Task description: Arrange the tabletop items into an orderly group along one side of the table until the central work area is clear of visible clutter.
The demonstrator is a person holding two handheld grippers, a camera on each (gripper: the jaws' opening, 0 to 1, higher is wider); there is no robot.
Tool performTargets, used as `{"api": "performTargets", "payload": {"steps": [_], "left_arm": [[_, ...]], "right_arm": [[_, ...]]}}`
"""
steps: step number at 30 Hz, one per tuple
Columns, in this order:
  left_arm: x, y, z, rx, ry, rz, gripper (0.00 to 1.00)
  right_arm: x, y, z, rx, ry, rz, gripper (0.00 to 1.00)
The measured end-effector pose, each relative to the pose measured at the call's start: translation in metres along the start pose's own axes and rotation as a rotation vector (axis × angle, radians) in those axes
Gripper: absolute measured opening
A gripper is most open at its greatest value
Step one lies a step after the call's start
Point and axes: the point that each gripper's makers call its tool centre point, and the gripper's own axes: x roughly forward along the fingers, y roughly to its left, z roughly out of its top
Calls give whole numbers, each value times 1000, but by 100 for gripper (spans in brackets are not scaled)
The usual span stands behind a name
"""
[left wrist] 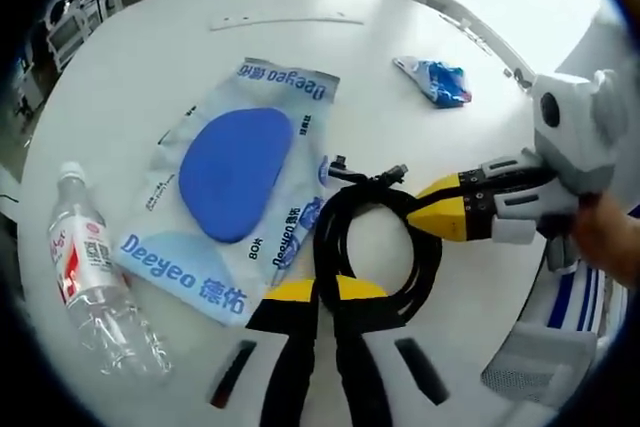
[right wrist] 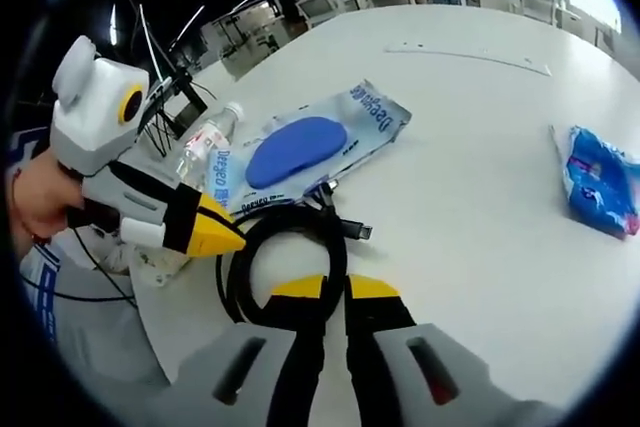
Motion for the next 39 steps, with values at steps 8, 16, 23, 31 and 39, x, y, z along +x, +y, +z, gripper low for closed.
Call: {"api": "performTargets", "payload": {"steps": [8,16,23,31,39], "left_arm": [[-3,-4,4,-2,-11,-10,1],[-8,-11,8,-1,-22,-26,0],[-13,-20,15,6,-37,-39,0],[-17,-34,25,17,-61,-60,0],[-22,-51,39,39,-84,-84,0]], "right_arm": [[-6,-1,0,17,-7,-2,2],[-16,-3,4,32,-18,-1,1],[-27,-6,8,43,-30,-3,1],[-46,-12,14,46,-47,-10,1],[-66,-20,19,49,-70,-30,1]]}}
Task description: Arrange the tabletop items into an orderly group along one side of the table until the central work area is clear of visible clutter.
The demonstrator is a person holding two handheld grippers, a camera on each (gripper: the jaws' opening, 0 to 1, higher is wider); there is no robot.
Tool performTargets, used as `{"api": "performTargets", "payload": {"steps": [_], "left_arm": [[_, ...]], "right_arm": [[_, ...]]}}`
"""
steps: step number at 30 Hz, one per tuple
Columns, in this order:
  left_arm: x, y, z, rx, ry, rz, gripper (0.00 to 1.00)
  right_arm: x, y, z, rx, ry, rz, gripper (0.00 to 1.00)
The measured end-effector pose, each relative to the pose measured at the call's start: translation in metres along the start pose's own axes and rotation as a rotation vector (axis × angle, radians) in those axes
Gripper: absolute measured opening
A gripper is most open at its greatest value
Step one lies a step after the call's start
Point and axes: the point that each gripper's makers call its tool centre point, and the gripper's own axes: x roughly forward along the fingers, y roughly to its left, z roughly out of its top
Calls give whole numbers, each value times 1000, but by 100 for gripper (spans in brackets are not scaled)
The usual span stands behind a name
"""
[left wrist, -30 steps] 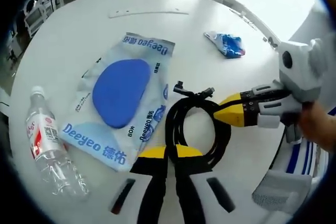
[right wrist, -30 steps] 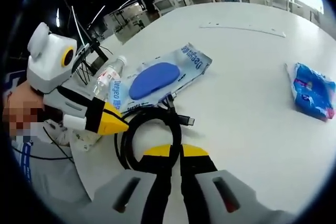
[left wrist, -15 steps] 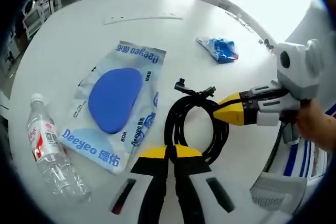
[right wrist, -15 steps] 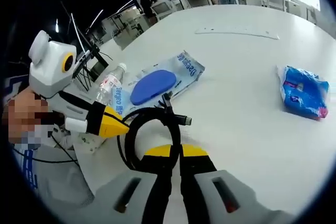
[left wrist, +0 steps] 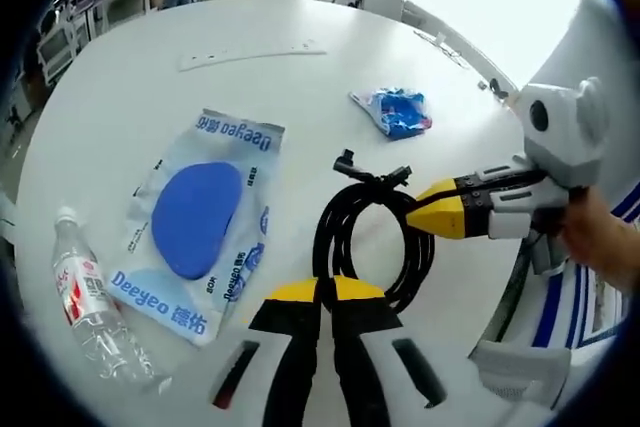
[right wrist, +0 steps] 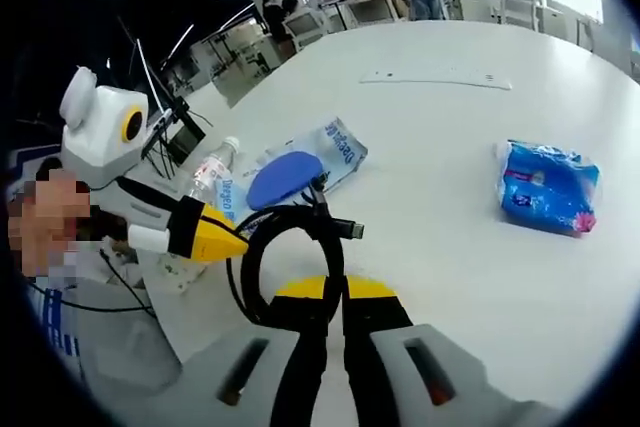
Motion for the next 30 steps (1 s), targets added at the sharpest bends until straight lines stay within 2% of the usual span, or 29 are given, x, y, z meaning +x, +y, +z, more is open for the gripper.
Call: {"api": "performTargets", "payload": {"steps": [18,30], "left_arm": [[14,-41,33,62,-22,-60,0],[27,-64,45,96,-12,-92,0]], "right_arm": [[-37,-36,6,48,-48,-70,1],[-54,-60,5,86,-66,-111,1]]}}
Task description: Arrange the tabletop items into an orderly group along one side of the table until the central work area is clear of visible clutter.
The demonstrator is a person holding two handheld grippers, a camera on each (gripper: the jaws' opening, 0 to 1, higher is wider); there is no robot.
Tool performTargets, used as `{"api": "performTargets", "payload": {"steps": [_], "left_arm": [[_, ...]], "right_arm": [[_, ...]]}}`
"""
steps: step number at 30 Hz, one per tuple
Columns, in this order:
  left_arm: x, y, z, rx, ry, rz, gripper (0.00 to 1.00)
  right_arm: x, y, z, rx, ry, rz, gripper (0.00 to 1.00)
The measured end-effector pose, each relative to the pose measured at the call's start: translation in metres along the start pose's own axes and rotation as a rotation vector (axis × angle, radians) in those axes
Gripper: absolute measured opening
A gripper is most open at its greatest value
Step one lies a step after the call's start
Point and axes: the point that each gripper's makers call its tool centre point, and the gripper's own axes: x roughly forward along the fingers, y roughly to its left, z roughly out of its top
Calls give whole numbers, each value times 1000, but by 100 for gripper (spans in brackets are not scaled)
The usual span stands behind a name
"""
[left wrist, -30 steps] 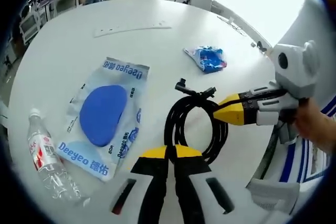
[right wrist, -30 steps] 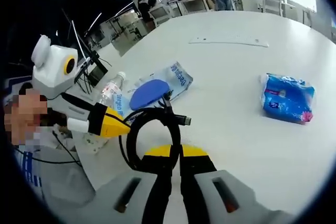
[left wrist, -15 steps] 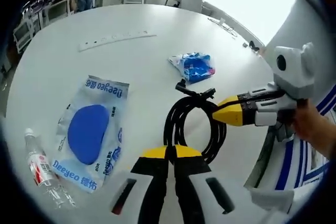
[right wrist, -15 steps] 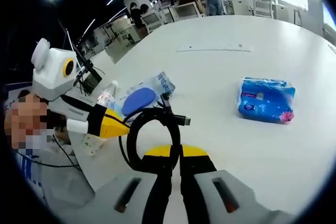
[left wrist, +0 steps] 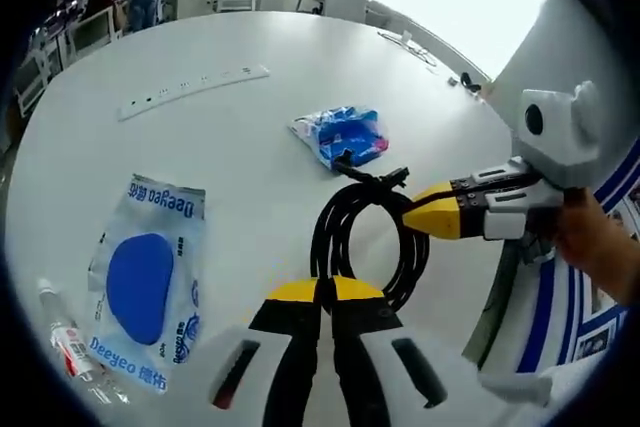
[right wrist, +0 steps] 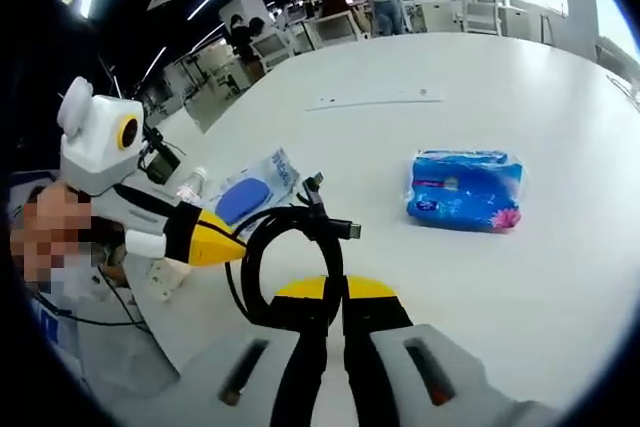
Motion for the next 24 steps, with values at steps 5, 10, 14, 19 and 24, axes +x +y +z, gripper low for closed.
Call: {"api": "performTargets", "payload": {"steps": [5,10,14,19,24], "left_arm": [[8,-7,4,11,6,-10,0],[16,-12,6,15,18,-20,0],[25,-17,7,13,29,-32,0],[36,-21,4,14,53,-40,0],[46,-21,1,5,72,-45,0]], "right_arm": [[-4,-10,0,12,-3,-17,1],[-5,-21,-2,22,3,-31,1],[-5,-30,-3,31,6,-41,1],[-1,-41,-10,44,23,-45,1],[5,-49,-15,50,40,-50,1]]}}
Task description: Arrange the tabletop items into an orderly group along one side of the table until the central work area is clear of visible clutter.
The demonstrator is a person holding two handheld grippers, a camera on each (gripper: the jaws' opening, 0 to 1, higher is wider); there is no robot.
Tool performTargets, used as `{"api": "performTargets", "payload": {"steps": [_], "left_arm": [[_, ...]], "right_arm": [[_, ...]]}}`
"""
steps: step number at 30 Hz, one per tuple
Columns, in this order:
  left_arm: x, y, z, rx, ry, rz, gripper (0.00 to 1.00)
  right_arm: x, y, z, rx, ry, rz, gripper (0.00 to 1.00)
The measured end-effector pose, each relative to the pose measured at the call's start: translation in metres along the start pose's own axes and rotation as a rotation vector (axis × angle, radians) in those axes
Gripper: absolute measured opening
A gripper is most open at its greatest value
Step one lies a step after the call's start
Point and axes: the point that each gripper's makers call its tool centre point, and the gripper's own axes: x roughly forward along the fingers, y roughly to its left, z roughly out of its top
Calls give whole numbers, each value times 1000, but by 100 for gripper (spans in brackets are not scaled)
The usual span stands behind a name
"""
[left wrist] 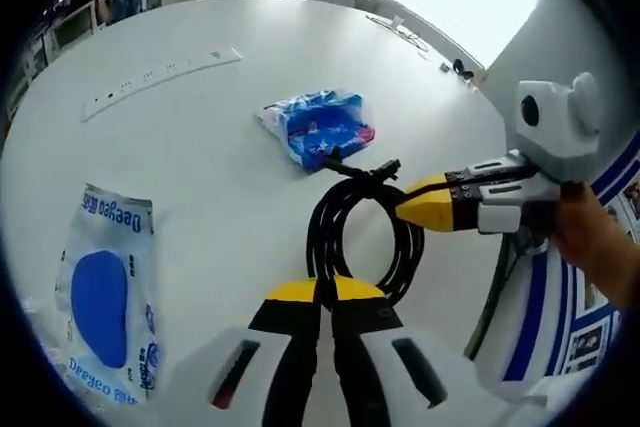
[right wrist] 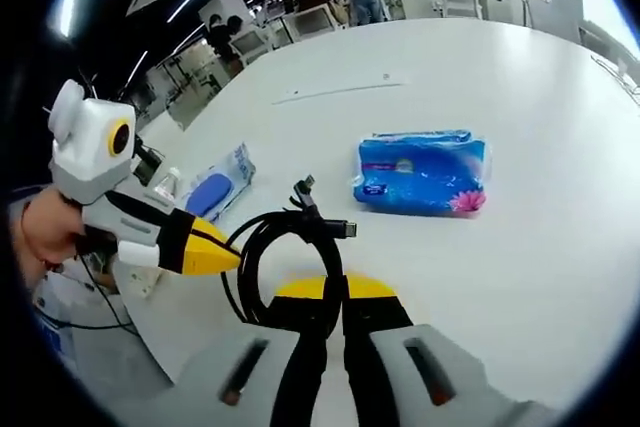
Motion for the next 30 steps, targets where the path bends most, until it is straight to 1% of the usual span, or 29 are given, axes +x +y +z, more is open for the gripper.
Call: {"api": "performTargets", "payload": {"steps": [10,17,30], "left_arm": [[14,7,-5,-17,29,0,0],[21,12,-5,-37,38,-2,0],[31,18,-5,-61,46,-5,1]], "right_arm": [[16,-9,-7,18,24,6,1],[26,-14,-11,25,39,10,1],[35,-20,-13,26,46,13,2]]}}
